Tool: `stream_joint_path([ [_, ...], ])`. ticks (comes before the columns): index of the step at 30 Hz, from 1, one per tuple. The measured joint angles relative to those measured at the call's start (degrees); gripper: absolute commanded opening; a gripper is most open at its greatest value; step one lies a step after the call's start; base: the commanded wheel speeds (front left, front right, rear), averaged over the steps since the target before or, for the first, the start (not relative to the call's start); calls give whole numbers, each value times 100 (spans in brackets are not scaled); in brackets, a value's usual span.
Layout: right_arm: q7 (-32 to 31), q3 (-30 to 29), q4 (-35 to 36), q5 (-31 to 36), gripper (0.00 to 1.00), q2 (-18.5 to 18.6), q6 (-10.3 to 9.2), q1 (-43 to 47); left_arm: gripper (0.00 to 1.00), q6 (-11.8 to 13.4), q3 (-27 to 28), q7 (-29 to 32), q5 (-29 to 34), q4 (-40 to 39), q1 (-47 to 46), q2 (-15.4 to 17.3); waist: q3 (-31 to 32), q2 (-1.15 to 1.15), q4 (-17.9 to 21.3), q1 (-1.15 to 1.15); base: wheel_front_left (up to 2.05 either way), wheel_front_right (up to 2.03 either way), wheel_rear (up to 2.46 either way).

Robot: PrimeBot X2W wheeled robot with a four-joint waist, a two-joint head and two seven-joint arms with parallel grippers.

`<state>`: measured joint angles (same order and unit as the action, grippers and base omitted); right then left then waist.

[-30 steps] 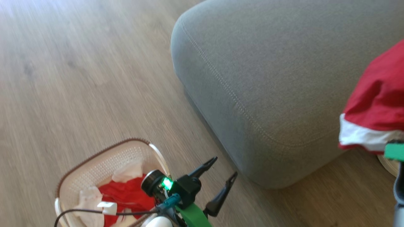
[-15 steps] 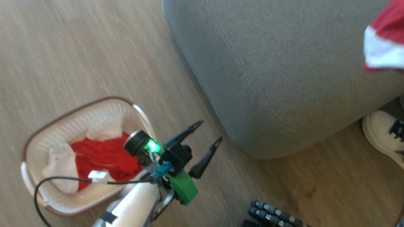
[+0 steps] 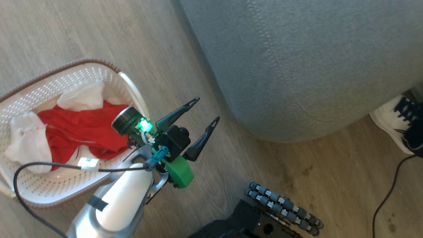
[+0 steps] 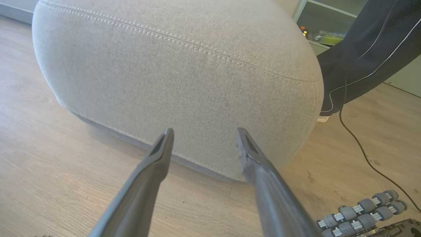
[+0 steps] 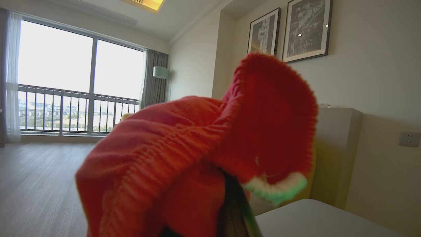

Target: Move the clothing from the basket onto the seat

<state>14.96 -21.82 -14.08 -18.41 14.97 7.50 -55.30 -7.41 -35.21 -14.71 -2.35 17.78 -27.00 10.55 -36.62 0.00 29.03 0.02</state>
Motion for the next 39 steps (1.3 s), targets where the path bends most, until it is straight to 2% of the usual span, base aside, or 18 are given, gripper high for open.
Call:
stream_joint_path([
  [6, 0, 56, -1012, -14, 0, 493, 0, -614, 100, 0, -23, 0, 0, -2, -12, -9, -157, 0, -228, -1, 0, 0, 0],
  [10, 0, -46, -1785, 103, 0, 630, 0, -1004, 100, 0, -19, 0, 19, -4, -91, -16, -269, 0, -383, -2, 0, 0, 0],
  [14, -1, -8, -2727, 62, 0, 657, 0, -1196, 100, 1, -15, 0, 40, -15, -227, -36, -393, 0, -508, -1, 0, 0, 0],
  [22, -1, -14, -3954, 59, 0, 677, 0, -1585, 100, 2, -18, 0, 76, -26, -273, -75, -617, 0, -667, -2, 0, 0, 0],
  [30, -76, 64, -5550, 114, 0, 706, 0, -1785, 100, 12, -3, 0, 91, -33, -455, -80, -735, 0, -779, -2, 0, 0, 0],
  [37, -498, 538, -5882, 179, 0, 711, 0, -2053, 100, 53, -5, 0, 89, -45, -456, -100, -726, 0, -786, -2, 0, 0, 0],
  [38, -497, 572, -5907, 179, 13, 712, 0, -2053, 100, 53, -5, 0, 88, -62, -456, -114, -709, 0, -786, -2, 0, 0, 0],
  [39, -494, 610, -5933, 179, 47, 719, 0, -2051, 100, 53, -5, 0, 87, -71, -456, -129, -686, 0, -786, -2, 0, 0, 0],
])
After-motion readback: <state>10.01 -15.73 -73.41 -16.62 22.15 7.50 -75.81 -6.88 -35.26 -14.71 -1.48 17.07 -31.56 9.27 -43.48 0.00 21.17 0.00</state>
